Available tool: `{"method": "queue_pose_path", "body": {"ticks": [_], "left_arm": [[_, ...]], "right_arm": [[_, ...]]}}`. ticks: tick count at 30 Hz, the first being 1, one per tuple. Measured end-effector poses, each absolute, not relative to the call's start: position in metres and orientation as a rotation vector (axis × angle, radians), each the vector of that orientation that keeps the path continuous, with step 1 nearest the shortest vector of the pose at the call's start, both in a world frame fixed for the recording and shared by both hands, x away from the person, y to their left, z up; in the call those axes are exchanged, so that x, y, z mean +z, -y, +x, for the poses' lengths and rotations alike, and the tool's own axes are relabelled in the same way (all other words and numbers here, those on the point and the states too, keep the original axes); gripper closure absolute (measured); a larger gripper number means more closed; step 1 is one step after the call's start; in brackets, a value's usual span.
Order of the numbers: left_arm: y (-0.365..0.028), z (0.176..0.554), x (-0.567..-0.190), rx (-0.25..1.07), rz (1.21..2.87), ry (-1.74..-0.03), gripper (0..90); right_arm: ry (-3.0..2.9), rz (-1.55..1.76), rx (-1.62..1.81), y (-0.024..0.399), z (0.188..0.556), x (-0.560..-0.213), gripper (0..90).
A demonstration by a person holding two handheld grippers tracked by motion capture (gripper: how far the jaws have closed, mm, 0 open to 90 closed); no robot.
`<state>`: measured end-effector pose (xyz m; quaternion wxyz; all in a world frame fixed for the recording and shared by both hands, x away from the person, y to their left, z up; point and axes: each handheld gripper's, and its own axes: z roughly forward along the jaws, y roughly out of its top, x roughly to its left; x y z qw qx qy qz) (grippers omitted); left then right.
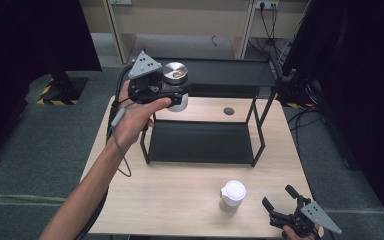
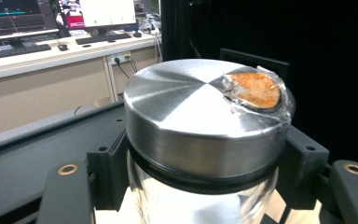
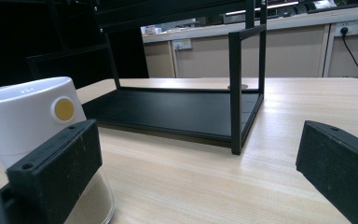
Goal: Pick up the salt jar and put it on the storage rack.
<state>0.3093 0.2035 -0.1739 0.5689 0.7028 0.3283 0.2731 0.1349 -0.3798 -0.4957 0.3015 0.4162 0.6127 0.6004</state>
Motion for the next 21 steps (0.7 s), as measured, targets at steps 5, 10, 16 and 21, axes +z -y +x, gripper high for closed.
{"method": "queue_pose_path", "body": {"ticks": [5,10,16,21], "left_arm": [[-0.2,0.317,-0.166,0.654,1.635,-0.806,31.1],[-0.197,0.322,-0.161,0.665,1.63,-0.821,31.1],[-0.189,0.33,-0.154,0.695,1.626,-0.855,31.1],[-0.184,0.337,-0.151,0.706,1.632,-0.867,31.1]], "right_arm": [[-1.626,1.103,1.594,0.38,0.135,-0.496,0.1],[-1.627,1.104,1.593,0.38,0.135,-0.496,0.2],[-1.627,1.103,1.595,0.38,0.135,-0.496,0.2],[-1.625,1.105,1.596,0.381,0.135,-0.496,0.1]]}}
